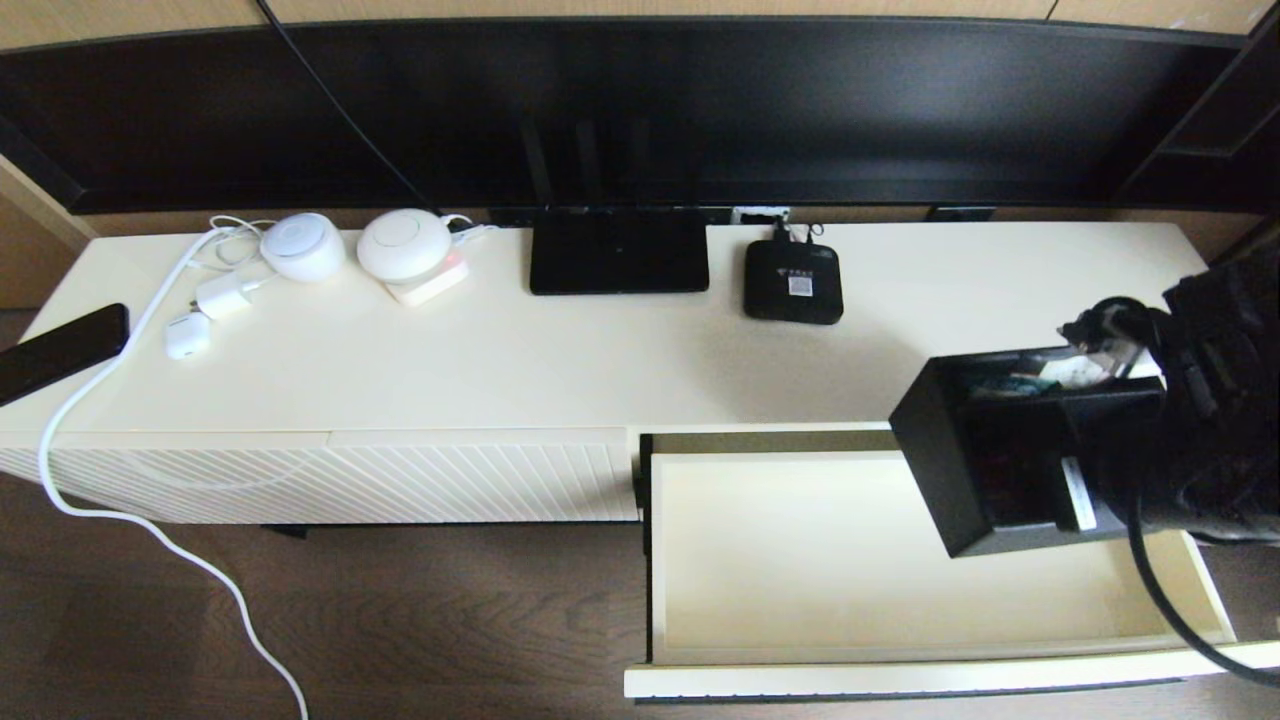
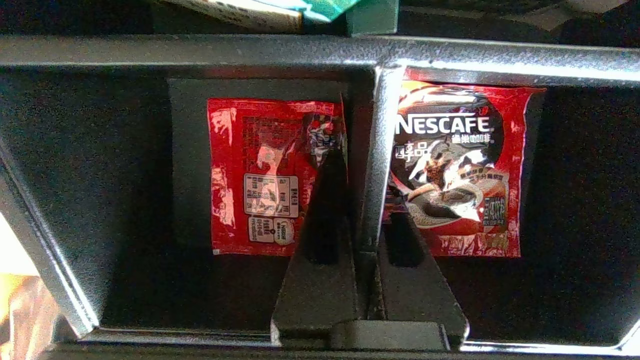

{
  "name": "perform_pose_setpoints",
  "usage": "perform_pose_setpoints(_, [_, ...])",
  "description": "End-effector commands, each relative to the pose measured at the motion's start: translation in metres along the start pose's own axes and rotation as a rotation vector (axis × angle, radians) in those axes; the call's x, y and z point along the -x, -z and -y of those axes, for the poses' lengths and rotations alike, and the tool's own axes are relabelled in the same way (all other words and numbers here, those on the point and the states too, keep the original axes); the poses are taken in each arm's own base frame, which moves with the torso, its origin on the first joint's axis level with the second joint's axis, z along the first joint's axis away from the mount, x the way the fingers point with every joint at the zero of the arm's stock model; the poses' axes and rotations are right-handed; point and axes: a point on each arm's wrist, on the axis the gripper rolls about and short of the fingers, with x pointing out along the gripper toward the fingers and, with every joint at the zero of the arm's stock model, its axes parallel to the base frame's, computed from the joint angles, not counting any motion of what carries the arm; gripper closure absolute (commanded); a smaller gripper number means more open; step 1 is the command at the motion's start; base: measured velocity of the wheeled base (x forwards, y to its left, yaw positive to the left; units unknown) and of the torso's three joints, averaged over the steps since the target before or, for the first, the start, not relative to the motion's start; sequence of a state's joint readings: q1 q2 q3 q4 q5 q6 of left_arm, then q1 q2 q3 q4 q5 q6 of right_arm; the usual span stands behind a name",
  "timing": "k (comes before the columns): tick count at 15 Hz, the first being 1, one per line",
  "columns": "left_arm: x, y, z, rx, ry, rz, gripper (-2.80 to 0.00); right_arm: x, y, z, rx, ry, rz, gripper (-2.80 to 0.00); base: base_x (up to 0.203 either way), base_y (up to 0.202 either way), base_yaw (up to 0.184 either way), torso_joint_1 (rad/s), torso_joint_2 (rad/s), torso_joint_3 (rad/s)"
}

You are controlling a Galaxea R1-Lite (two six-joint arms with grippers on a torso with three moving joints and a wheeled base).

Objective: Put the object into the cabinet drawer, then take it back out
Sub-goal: Put the storage box in the drawer

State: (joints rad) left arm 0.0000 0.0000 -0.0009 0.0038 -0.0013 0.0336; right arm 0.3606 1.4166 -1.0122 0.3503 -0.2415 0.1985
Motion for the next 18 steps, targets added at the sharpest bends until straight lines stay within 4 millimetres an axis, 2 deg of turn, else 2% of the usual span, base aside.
perform_pose_setpoints(1, [0.000, 0.000, 0.000, 0.001, 0.000, -0.002, 0.00, -0.003, 0.032, -0.002, -0.023, -0.001, -0.043, 0.00, 0.000, 0.000, 0.000, 0.000, 0.00, 0.000])
perform_pose_setpoints(4, [0.000, 0.000, 0.000, 0.001, 0.000, -0.002, 0.00, -0.035, 0.050, -0.008, -0.061, 0.011, -0.054, 0.00, 0.000, 0.000, 0.000, 0.000, 0.00, 0.000])
perform_pose_setpoints(9, [0.000, 0.000, 0.000, 0.000, 0.000, -0.002, 0.00, -0.079, 0.061, -0.018, -0.060, 0.016, -0.076, 0.00, 0.000, 0.000, 0.000, 0.000, 0.00, 0.000])
perform_pose_setpoints(13, [0.000, 0.000, 0.000, 0.000, 0.000, -0.002, 0.00, -0.103, 0.060, -0.025, -0.064, 0.013, -0.055, 0.00, 0.000, 0.000, 0.000, 0.000, 0.00, 0.000])
perform_pose_setpoints(18, [0.000, 0.000, 0.000, 0.000, 0.000, 0.000, 0.00, -0.122, 0.058, -0.030, -0.062, 0.013, -0.046, 0.00, 0.000, 0.000, 0.000, 0.000, 0.00, 0.000])
